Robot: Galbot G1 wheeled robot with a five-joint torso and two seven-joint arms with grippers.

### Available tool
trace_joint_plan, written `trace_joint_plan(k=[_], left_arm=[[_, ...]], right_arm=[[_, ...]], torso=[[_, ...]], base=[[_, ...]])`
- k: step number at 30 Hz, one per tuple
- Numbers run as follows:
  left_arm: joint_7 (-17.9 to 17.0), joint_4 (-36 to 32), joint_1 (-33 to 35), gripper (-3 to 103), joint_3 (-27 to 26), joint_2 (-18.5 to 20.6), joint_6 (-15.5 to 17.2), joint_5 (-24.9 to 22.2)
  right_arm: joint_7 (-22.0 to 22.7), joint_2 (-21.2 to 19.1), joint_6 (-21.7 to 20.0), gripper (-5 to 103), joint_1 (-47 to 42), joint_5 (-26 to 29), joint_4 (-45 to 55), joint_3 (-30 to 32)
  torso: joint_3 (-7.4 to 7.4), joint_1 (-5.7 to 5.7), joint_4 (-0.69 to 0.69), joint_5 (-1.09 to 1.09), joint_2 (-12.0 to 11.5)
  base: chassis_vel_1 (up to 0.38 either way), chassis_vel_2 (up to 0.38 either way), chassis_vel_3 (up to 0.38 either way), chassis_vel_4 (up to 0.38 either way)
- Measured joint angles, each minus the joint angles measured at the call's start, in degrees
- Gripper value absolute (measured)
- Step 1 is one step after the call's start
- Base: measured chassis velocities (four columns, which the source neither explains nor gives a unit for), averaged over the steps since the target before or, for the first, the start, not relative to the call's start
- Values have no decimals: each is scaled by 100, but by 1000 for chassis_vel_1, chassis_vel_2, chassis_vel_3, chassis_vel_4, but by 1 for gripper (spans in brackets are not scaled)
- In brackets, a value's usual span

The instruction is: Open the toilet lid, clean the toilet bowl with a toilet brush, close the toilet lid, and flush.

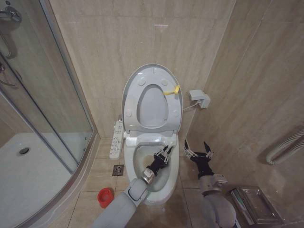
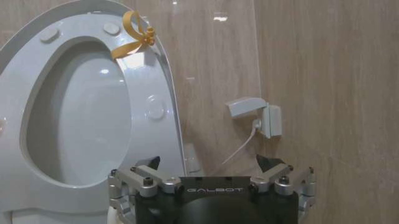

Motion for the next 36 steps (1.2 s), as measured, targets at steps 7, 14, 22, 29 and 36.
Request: trace_joint_plan(k=[7,14,22,29,36], left_arm=[[29,321,-52,16,-40,23,-125,25],[44,207,-153,16,-10,-44,-65,-37],[34,298,-161,16,-16,-63,-93,-45],[46,225,-192,16,57,-72,-30,-110],[34,332,-221,16,62,-130,-116,-124]], right_arm=[[0,0,0,100,0,0,0,0],[0,0,0,100,0,0,0,0],[0,0,0,100,0,0,0,0],[0,0,0,100,0,0,0,0],[0,0,0,100,0,0,0,0]], torso=[[0,0,2,0,0],[0,0,-1,-1,0],[0,0,1,-1,0],[0,0,-1,-1,0],[0,0,1,0,0]], base=[[0,0,0,0],[0,0,0,0],[0,0,0,0],[0,0,0,0],[0,0,0,0]])
